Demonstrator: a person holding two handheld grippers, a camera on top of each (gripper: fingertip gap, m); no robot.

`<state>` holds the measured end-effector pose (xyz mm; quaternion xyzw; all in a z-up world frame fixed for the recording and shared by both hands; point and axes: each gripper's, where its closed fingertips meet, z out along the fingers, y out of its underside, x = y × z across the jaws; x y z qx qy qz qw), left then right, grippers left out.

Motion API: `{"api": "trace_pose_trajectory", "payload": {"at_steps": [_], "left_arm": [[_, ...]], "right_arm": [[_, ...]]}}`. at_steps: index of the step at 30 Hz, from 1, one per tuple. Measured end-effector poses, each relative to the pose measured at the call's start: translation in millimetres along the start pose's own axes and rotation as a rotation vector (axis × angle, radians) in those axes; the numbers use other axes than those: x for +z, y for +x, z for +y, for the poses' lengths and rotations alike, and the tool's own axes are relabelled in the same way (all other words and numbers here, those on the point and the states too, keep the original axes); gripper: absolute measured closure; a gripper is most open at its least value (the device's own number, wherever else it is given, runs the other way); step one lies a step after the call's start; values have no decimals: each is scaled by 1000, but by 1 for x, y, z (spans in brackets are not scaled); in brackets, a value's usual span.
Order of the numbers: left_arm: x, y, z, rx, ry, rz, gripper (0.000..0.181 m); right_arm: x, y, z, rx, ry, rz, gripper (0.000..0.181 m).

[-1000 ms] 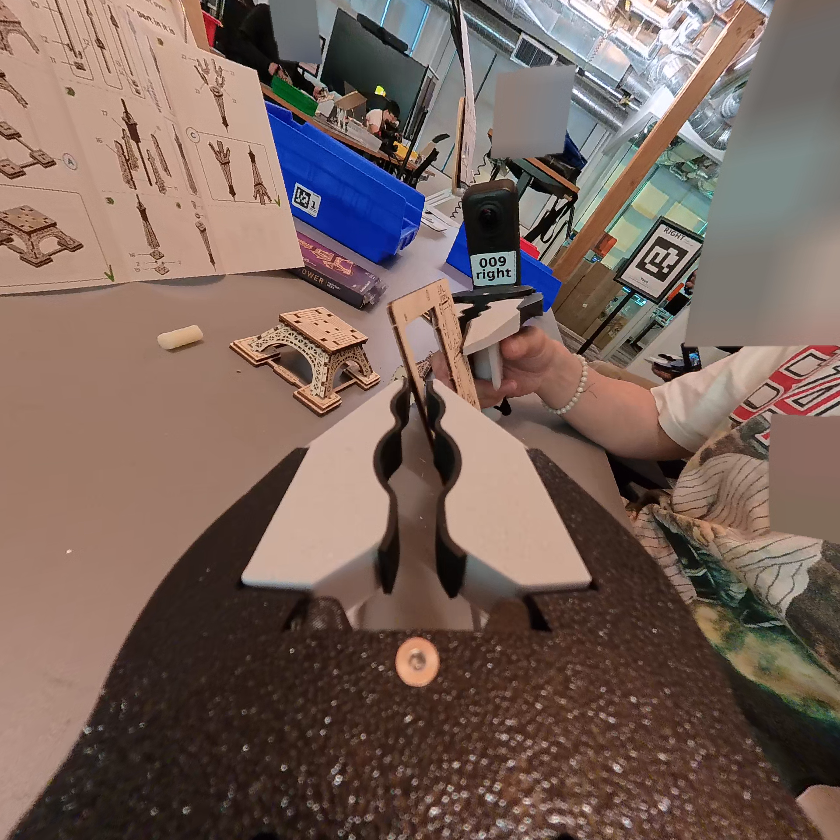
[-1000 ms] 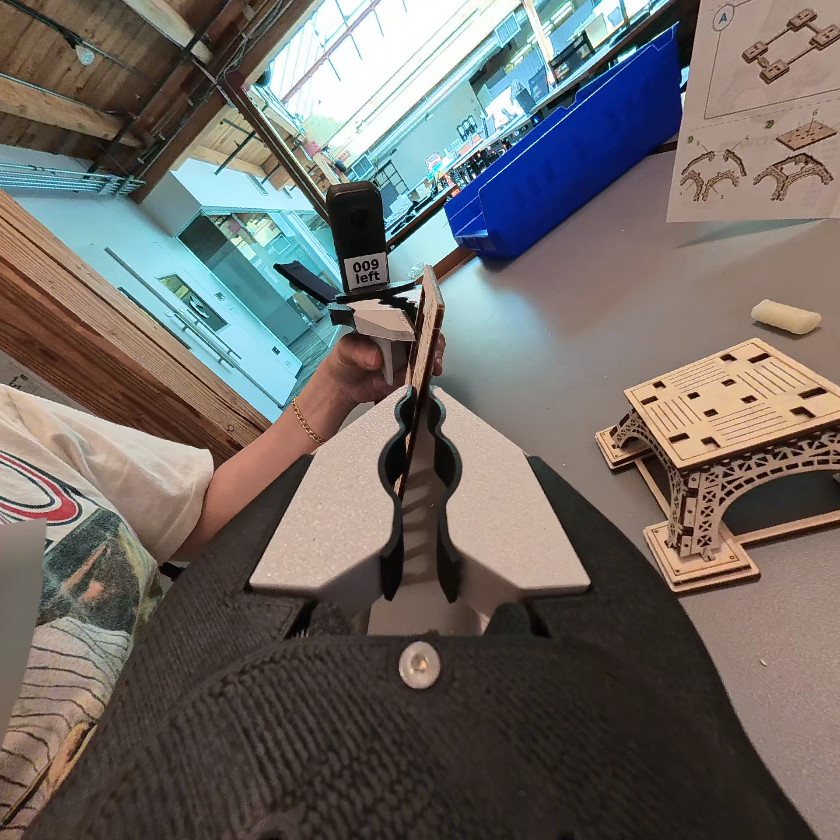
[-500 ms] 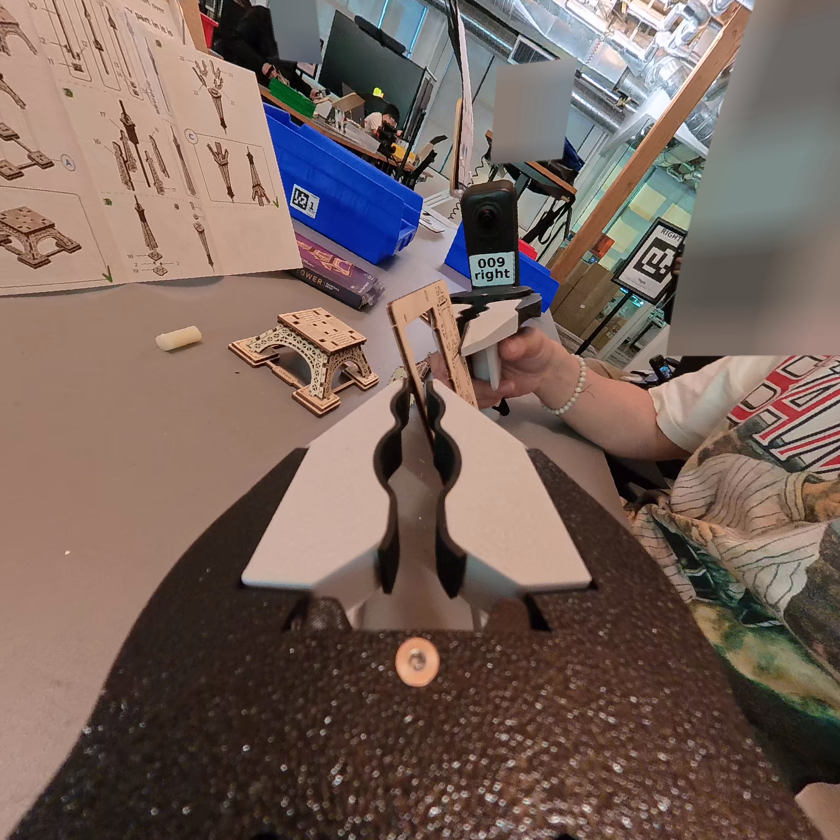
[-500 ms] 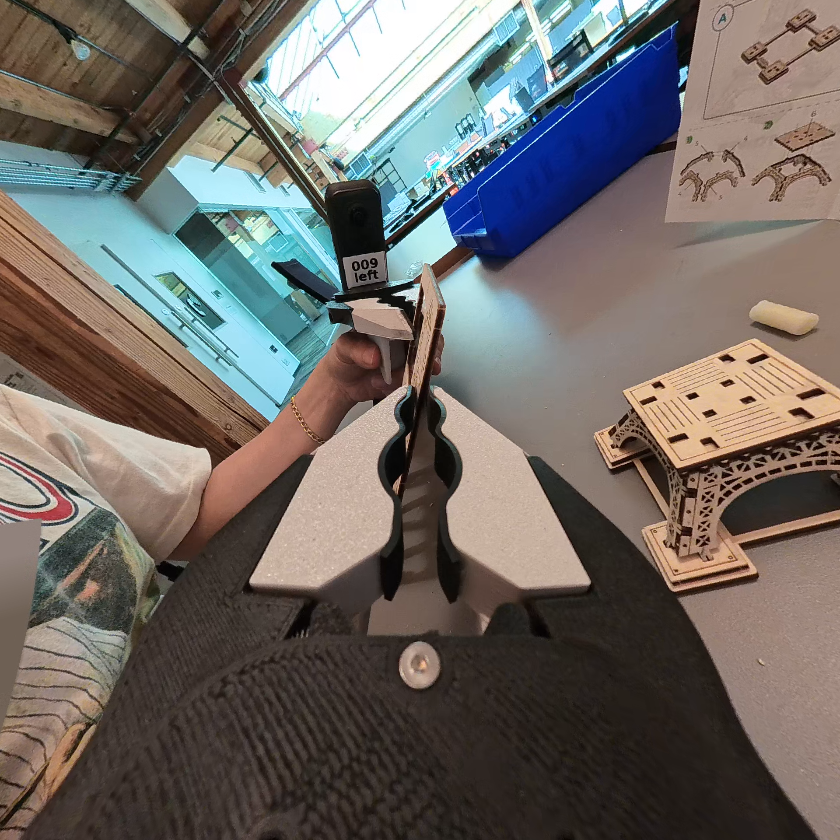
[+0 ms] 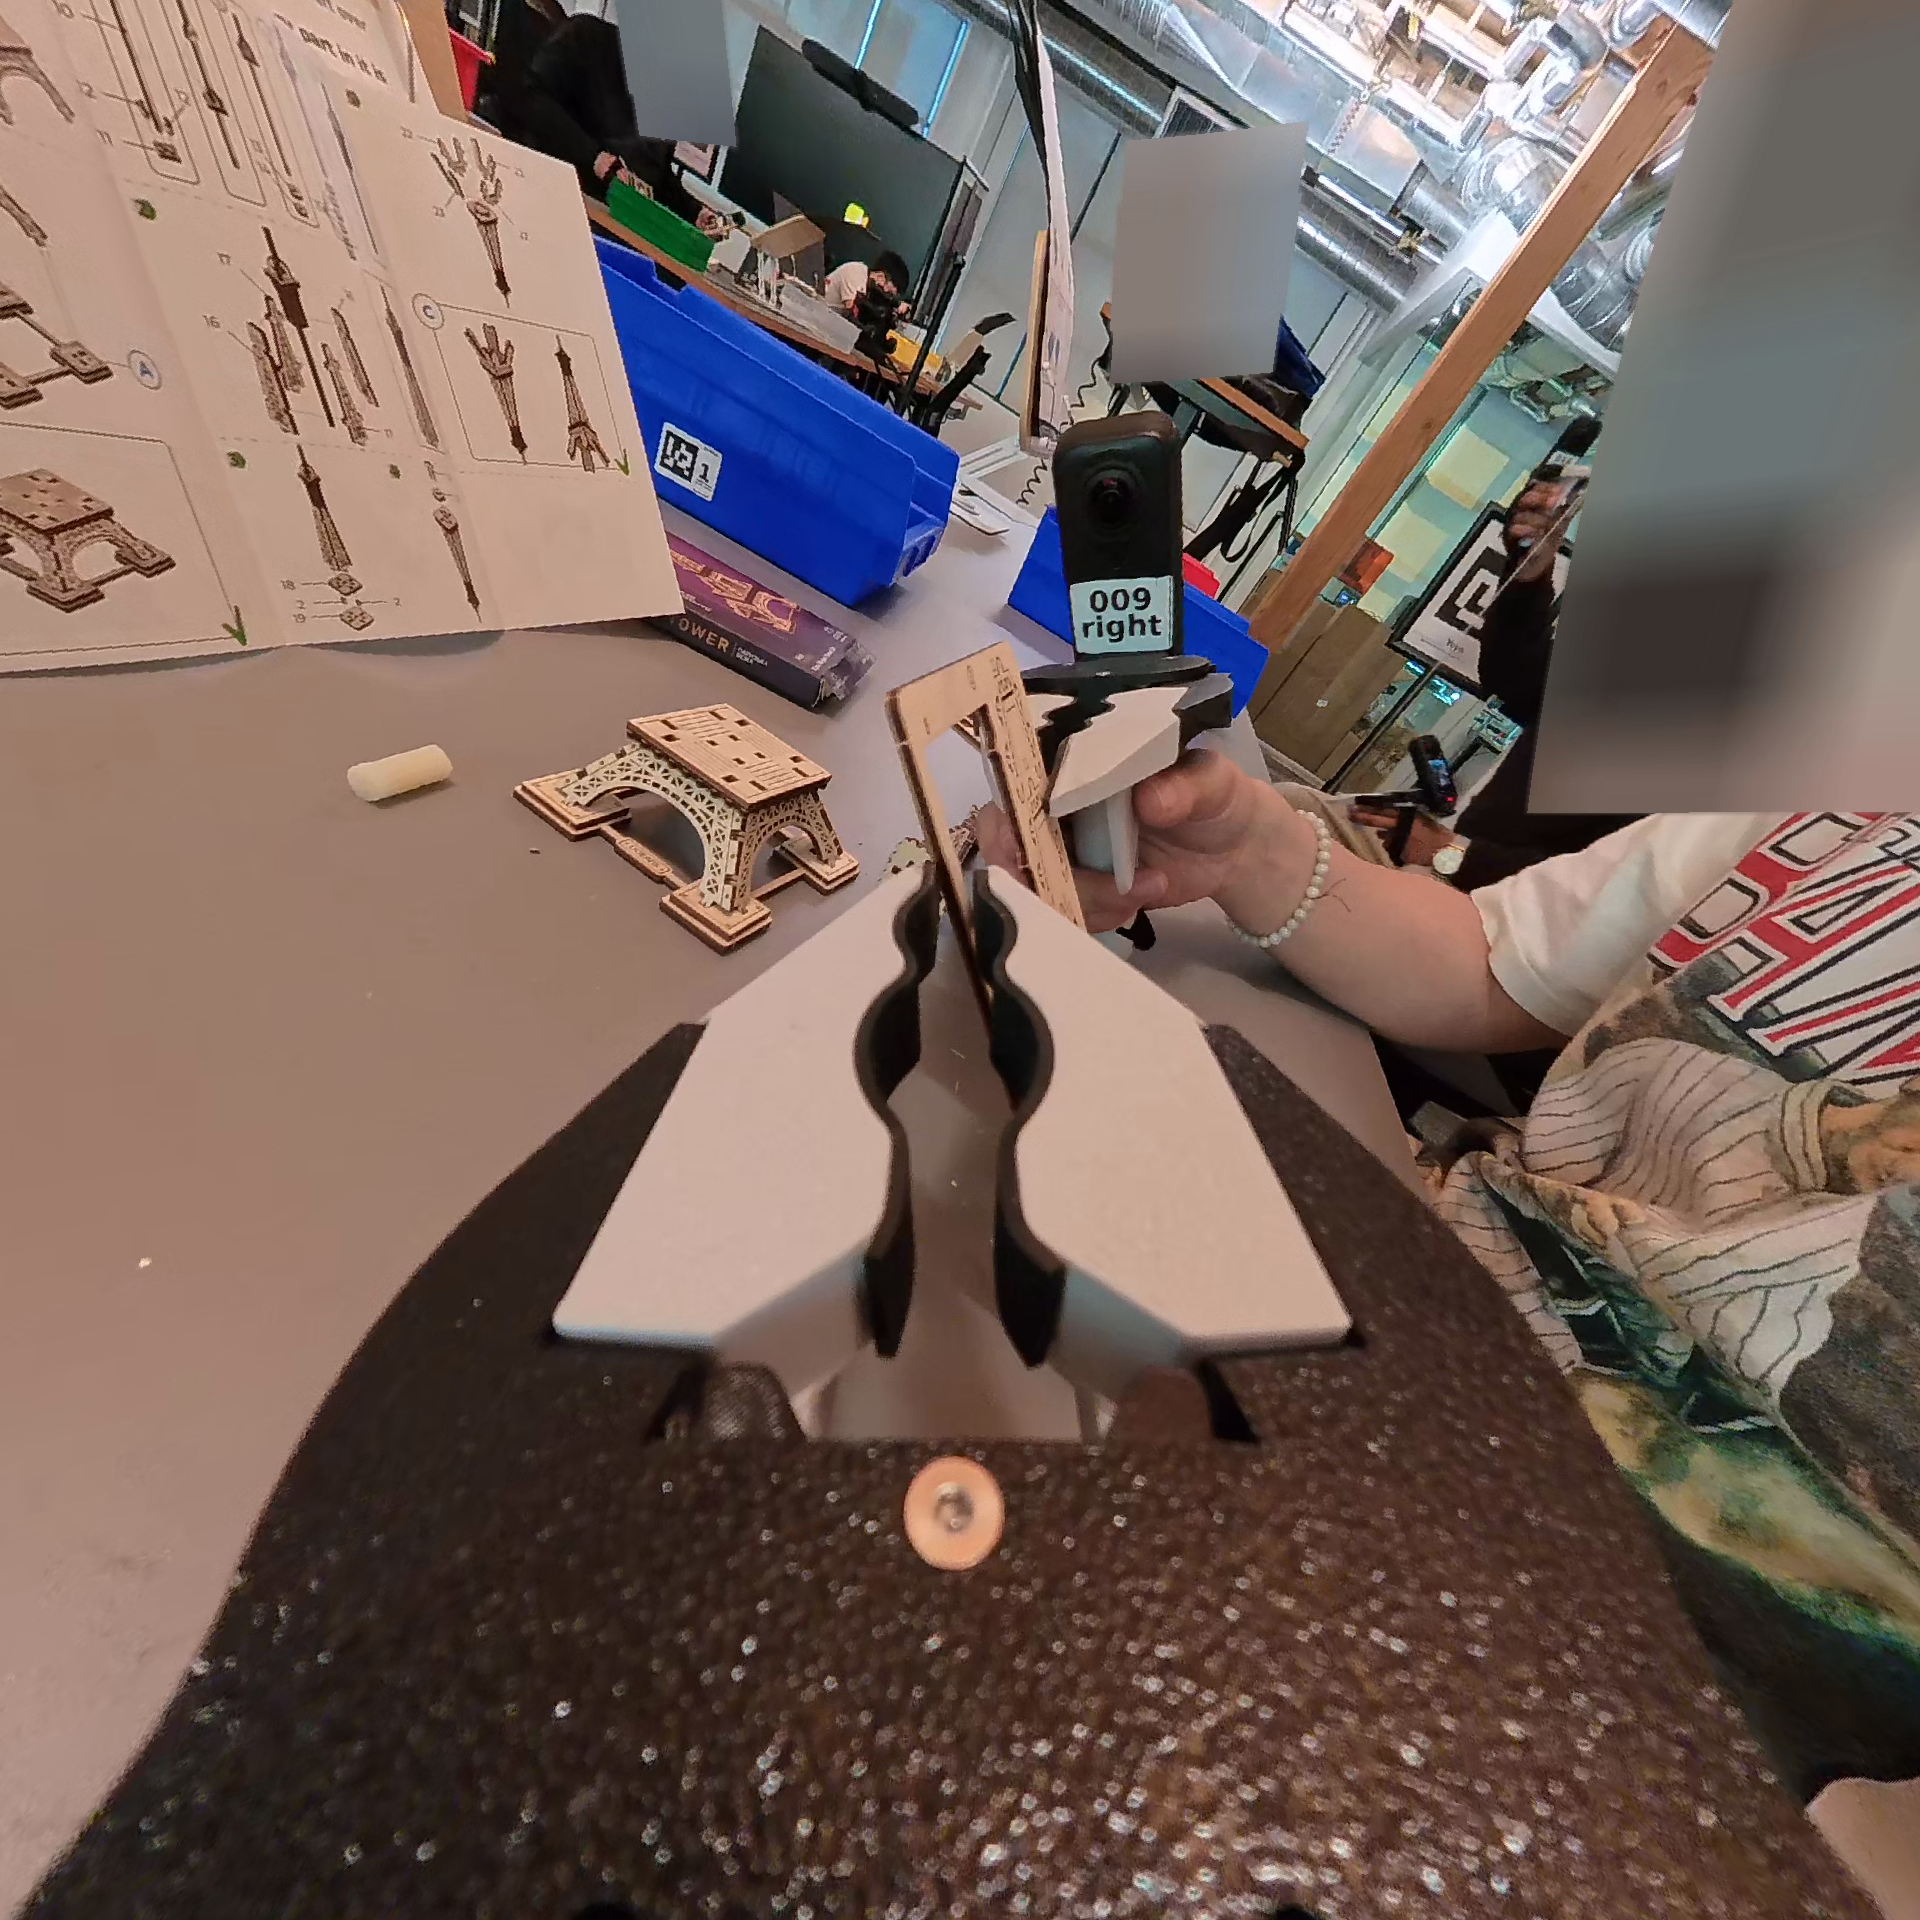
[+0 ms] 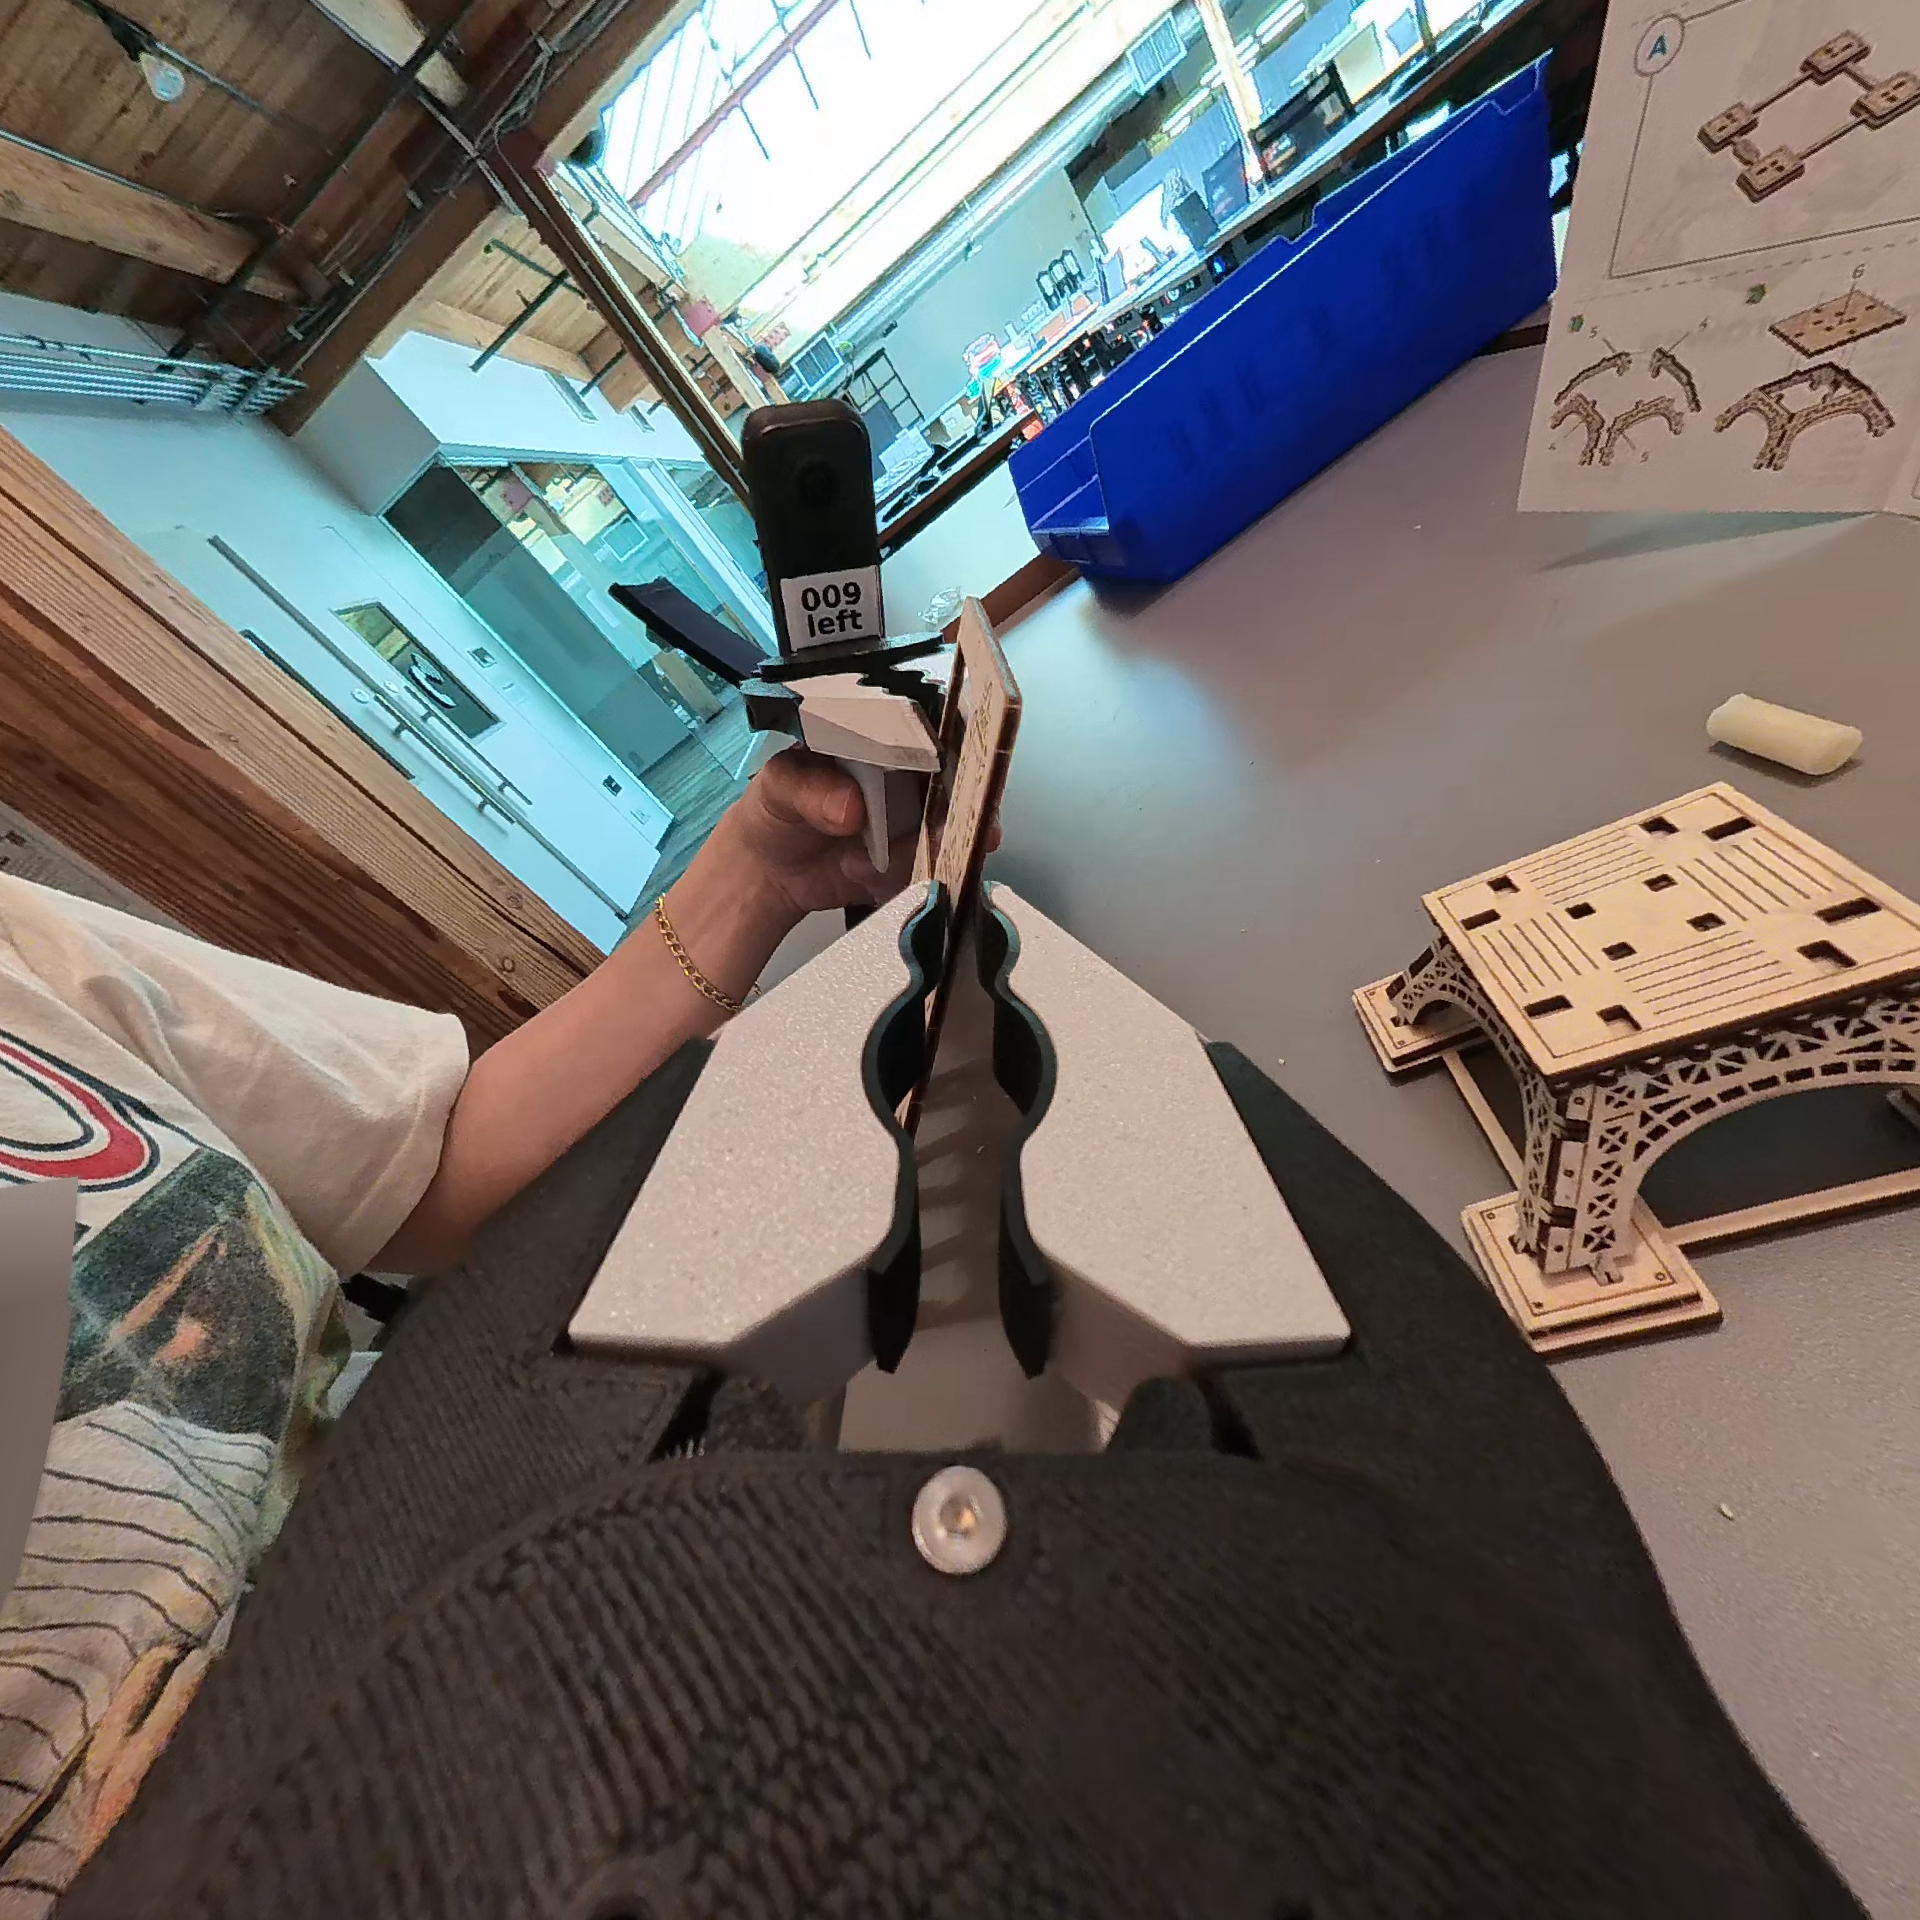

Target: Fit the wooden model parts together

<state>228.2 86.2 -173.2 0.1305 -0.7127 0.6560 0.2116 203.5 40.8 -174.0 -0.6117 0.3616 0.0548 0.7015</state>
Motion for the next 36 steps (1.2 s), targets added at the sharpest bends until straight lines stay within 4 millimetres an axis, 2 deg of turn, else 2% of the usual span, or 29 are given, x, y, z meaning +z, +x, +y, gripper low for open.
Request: {"api": "trace_pose_trajectory", "payload": {"at_steps": [6,14,21,24,27,31,36], "left_arm": [[-3,-3,-3,-53,27,-1,178],[-15,-14,-17,-175,144,-12,181],[-9,-4,-23,-192,175,48,181],[-3,-1,-20,-191,159,59,181],[3,3,-19,-185,151,75,181],[5,-1,-18,-159,140,30,180],[2,-17,-9,-77,80,-102,162]], "right_arm": [[-1,3,0,-11,-3,20,178],[1,6,5,-49,-48,64,164],[6,9,12,-108,-100,135,156],[6,9,12,-113,-99,136,159],[6,7,11,-115,-91,126,171],[5,5,8,-110,-72,103,175],[5,8,8,-98,-71,113,177]]}}
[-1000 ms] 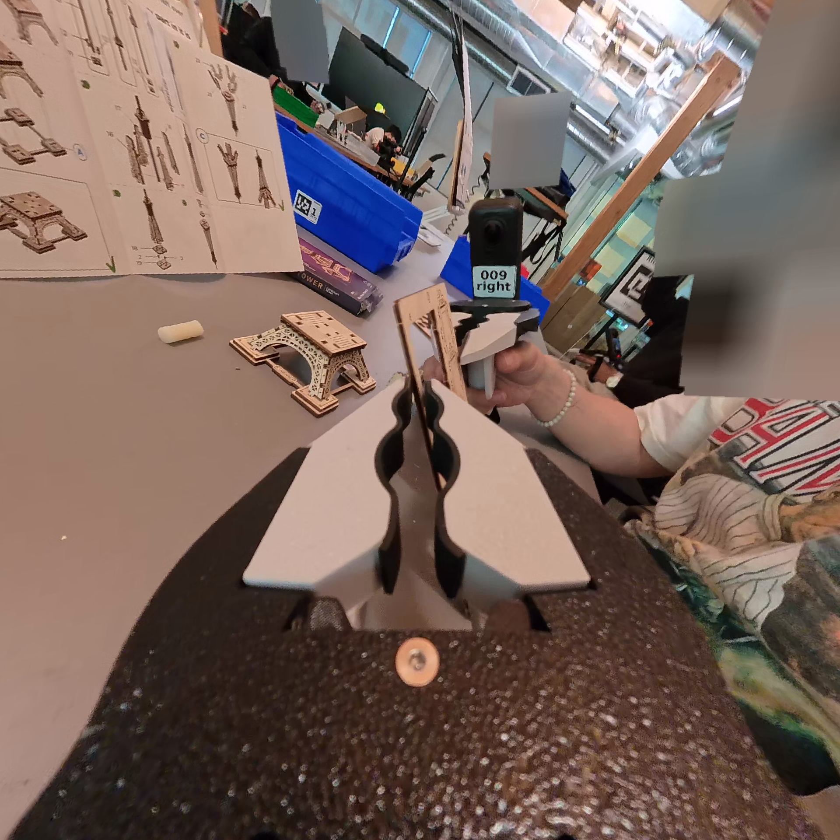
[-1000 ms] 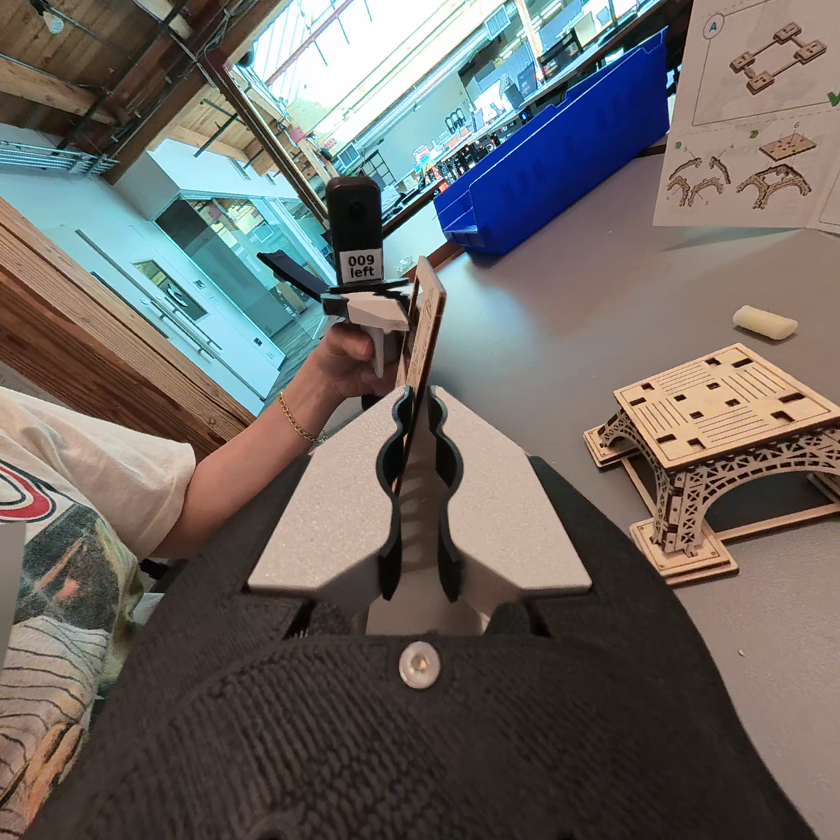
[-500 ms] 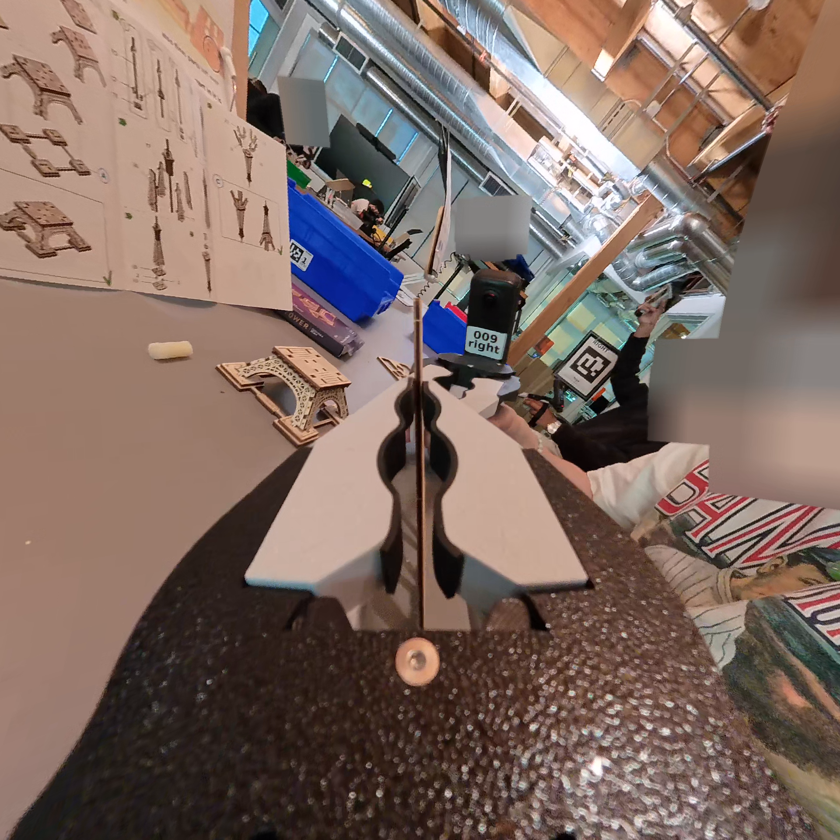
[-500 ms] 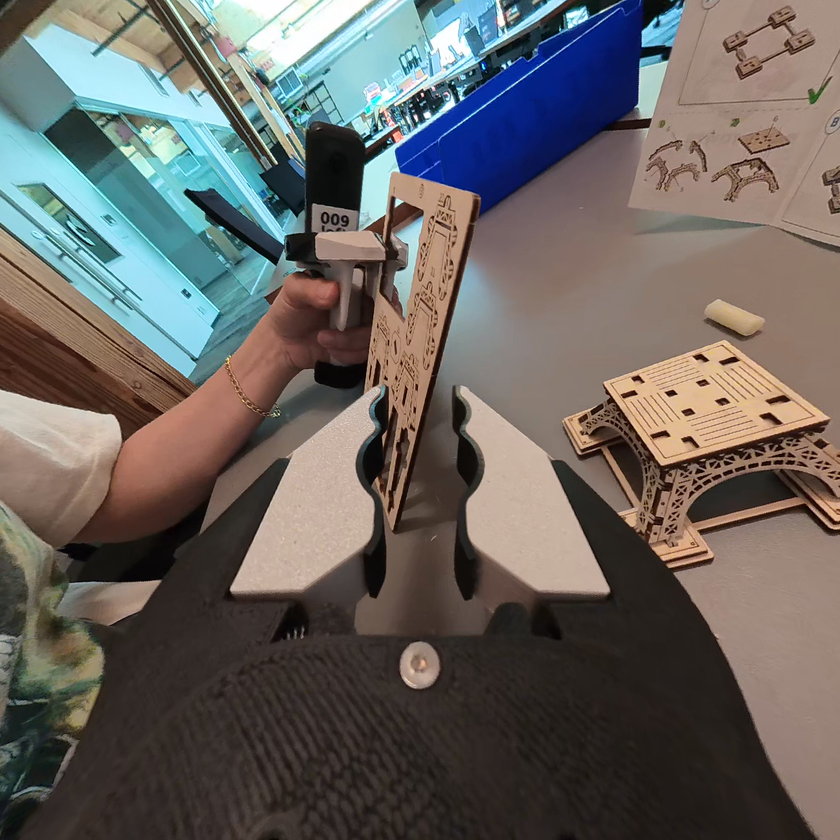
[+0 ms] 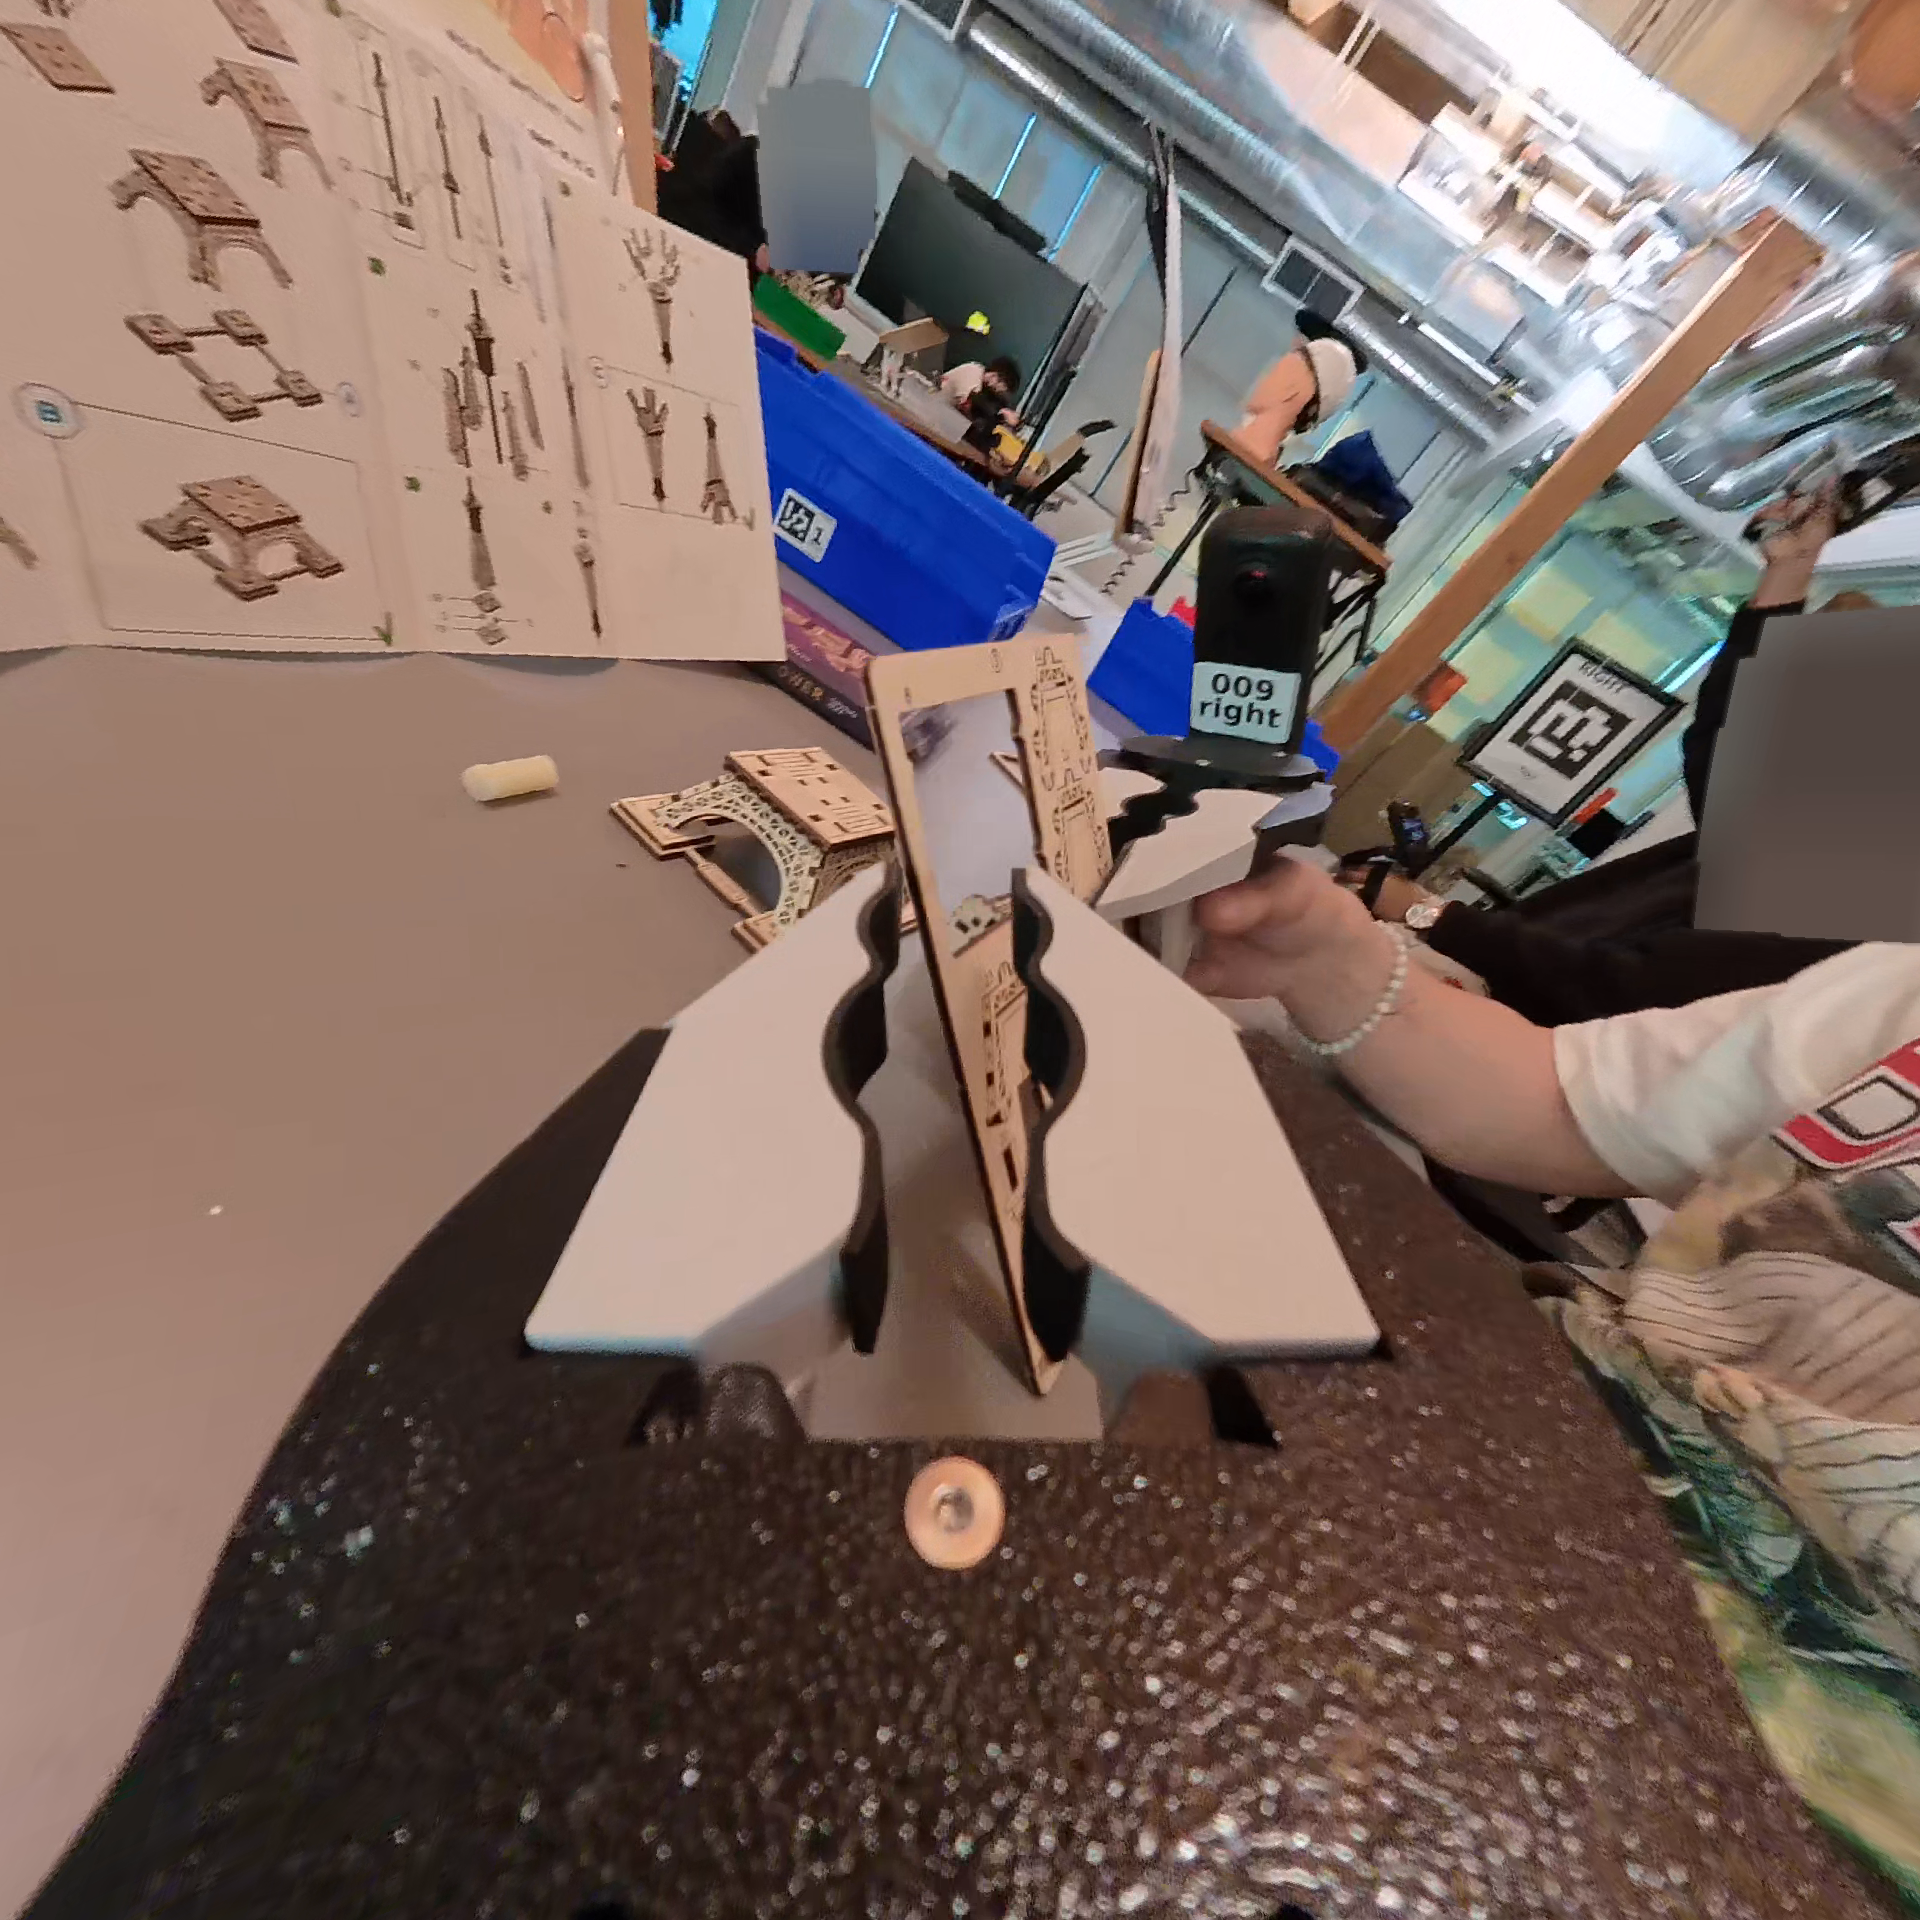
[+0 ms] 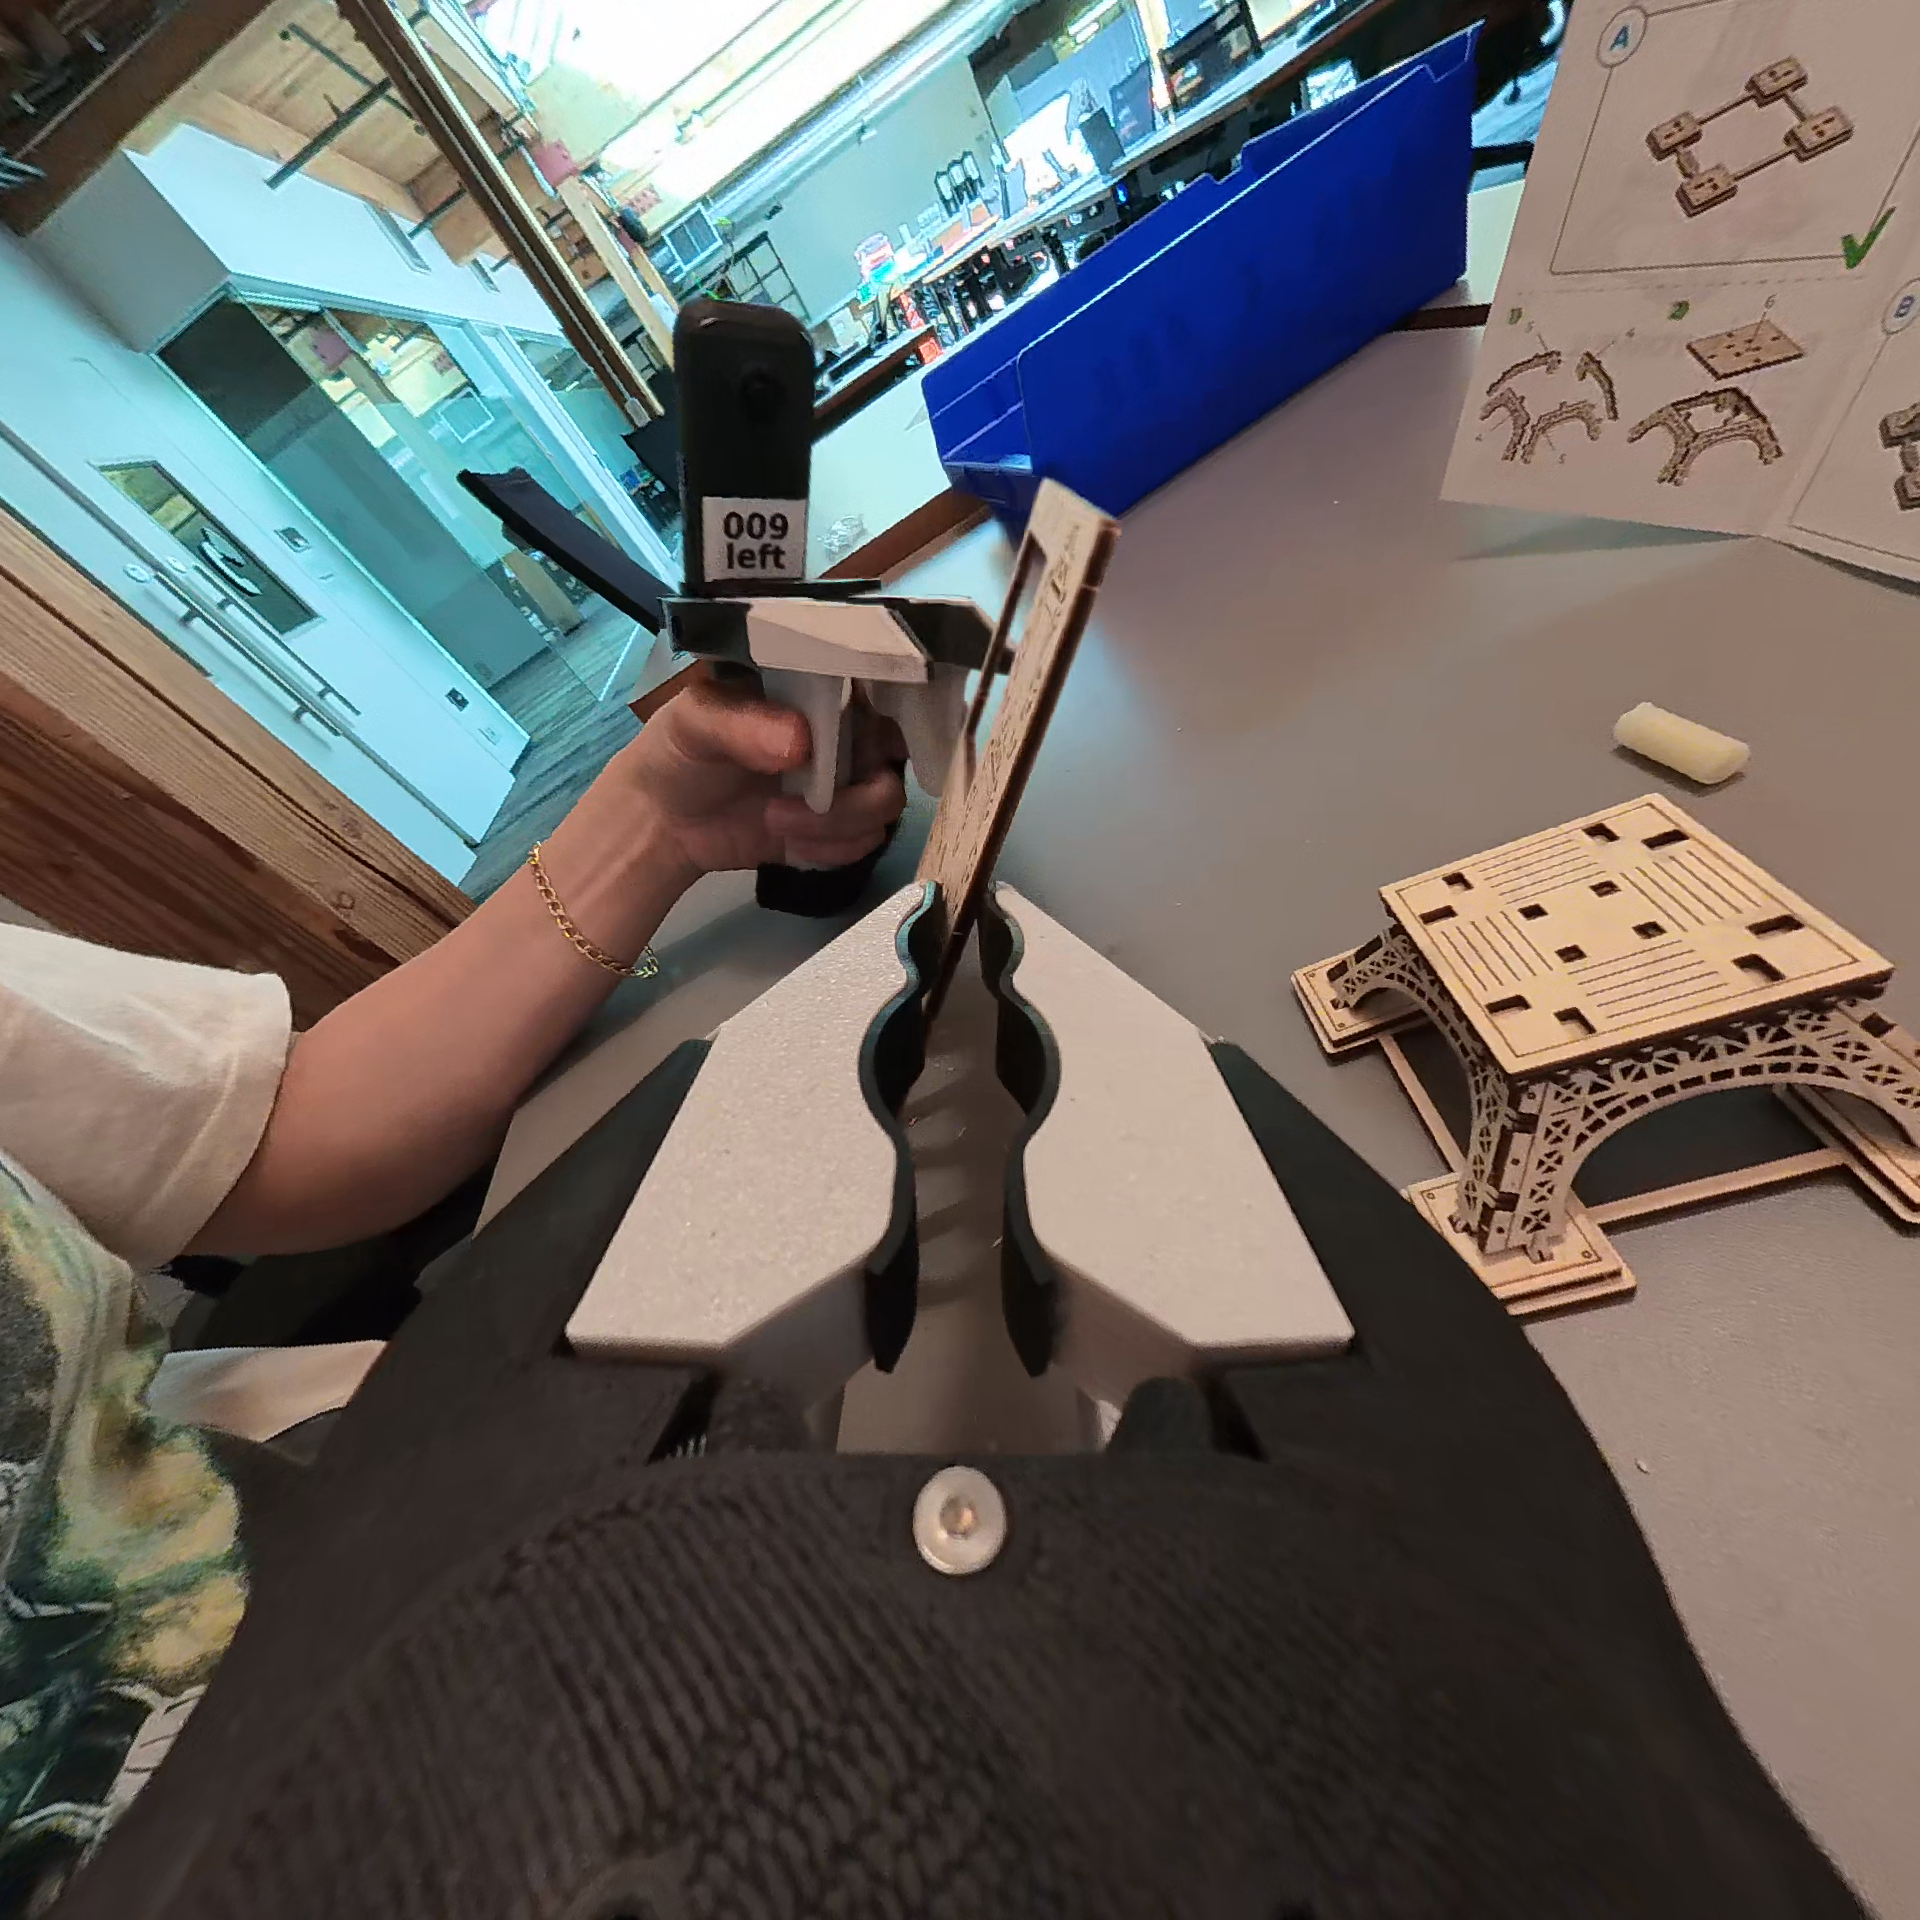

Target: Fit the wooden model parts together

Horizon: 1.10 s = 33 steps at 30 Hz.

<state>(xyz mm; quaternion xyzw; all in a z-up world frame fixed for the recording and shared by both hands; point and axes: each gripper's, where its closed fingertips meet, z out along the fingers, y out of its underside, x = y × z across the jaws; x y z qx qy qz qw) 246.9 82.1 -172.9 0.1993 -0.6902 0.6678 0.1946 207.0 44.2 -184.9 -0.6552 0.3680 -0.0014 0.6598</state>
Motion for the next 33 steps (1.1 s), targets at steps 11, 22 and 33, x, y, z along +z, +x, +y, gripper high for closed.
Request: {"api": "trace_pose_trajectory", "payload": {"at_steps": [11,22,33], "left_arm": [[5,1,12,30,-88,-11,156],[2,8,13,-15,-86,54,176],[1,4,27,31,-186,6,148]], "right_arm": [[-1,0,0,22,4,-17,178],[-1,0,0,33,2,-21,178],[-3,3,-2,34,22,-1,179]]}}
